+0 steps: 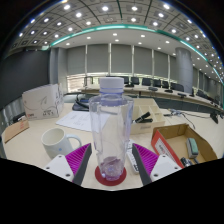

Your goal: Pour water

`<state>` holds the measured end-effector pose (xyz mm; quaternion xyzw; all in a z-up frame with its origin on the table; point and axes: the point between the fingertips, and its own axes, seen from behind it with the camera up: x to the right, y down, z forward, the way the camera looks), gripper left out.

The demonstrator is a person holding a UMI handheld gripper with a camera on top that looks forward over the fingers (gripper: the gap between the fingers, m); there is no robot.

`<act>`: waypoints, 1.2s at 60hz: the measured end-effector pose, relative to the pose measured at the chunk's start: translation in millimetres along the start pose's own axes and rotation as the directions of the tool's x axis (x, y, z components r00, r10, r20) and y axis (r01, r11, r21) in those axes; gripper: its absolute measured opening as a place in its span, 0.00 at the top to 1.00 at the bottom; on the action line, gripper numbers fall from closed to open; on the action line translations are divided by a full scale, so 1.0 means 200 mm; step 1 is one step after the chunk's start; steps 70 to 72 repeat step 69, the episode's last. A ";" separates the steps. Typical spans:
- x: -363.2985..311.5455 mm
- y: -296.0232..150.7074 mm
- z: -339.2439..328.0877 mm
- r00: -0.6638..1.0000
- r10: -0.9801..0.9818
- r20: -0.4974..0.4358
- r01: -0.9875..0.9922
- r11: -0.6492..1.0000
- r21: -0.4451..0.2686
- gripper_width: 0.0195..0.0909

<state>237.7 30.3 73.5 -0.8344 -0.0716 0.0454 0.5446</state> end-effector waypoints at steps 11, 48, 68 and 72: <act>0.00 0.03 -0.26 0.994 -0.004 -0.108 -0.009 0.993 -0.114 0.07; -0.93 -0.11 -1.57 0.969 0.002 -0.248 -0.064 0.968 -0.241 0.07; -1.09 -0.16 -1.69 0.971 -0.033 -0.236 -0.021 0.974 -0.226 0.07; -1.10 -0.16 -1.69 0.972 -0.030 -0.232 -0.023 0.974 -0.225 0.07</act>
